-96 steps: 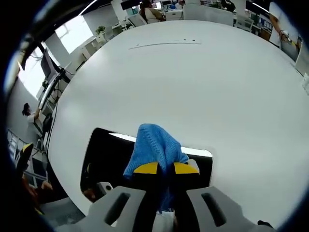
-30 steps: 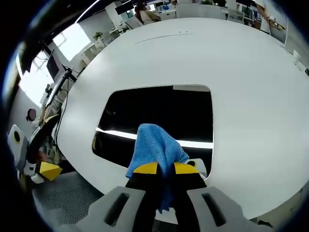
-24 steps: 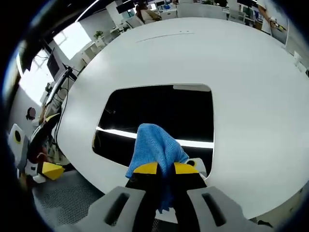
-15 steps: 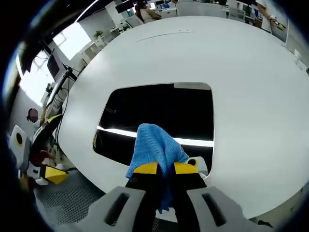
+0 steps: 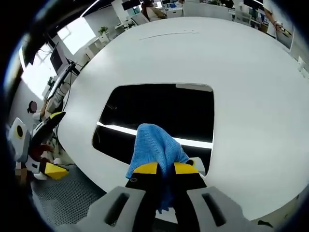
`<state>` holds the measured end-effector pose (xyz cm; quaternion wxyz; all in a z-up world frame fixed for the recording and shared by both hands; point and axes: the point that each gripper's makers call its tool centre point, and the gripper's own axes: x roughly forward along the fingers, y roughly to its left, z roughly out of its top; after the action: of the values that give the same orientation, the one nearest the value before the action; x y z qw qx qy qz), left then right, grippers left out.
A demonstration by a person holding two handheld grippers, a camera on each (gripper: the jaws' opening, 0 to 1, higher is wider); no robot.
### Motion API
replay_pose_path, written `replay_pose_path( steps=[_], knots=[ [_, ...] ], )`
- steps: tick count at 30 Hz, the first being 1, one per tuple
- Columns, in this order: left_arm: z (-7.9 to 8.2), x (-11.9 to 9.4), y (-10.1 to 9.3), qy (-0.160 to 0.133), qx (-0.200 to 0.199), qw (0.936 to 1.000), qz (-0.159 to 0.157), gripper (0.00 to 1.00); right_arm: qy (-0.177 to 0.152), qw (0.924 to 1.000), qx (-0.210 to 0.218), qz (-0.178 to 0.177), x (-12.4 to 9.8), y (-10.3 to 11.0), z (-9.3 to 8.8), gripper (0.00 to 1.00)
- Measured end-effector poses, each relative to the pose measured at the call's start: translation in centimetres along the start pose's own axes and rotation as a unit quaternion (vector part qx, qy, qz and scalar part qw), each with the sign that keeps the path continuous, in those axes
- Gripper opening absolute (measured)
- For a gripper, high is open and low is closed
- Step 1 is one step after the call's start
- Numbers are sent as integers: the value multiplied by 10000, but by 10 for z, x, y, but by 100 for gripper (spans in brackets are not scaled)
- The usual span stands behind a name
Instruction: Wipe the mirror surface with the cleaning cloth until all visible marks leave the cleaned area.
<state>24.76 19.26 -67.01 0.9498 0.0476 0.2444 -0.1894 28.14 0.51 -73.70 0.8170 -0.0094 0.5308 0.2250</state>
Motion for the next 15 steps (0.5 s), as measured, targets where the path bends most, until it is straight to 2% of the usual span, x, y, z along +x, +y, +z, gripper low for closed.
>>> replay_pose_path(
  steps=[2, 3, 4, 15],
  knots=[
    [2, -1, -2, -62, -150, 9999, -59, 99, 11, 10000, 72, 16, 1, -6, 1, 5],
    [-4, 0, -4, 63, -266, 9995, -123, 99, 13, 10000, 96, 8, 0, -8, 0, 5],
    [-5, 1, -4, 121, -237, 9996, -118, 99, 12, 10000, 95, 1, -1, -10, 0, 5],
    [-3, 0, 0, 38, -196, 9998, -23, 99, -7, 9997, 255, 24, -6, -20, -1, 5]
  ],
)
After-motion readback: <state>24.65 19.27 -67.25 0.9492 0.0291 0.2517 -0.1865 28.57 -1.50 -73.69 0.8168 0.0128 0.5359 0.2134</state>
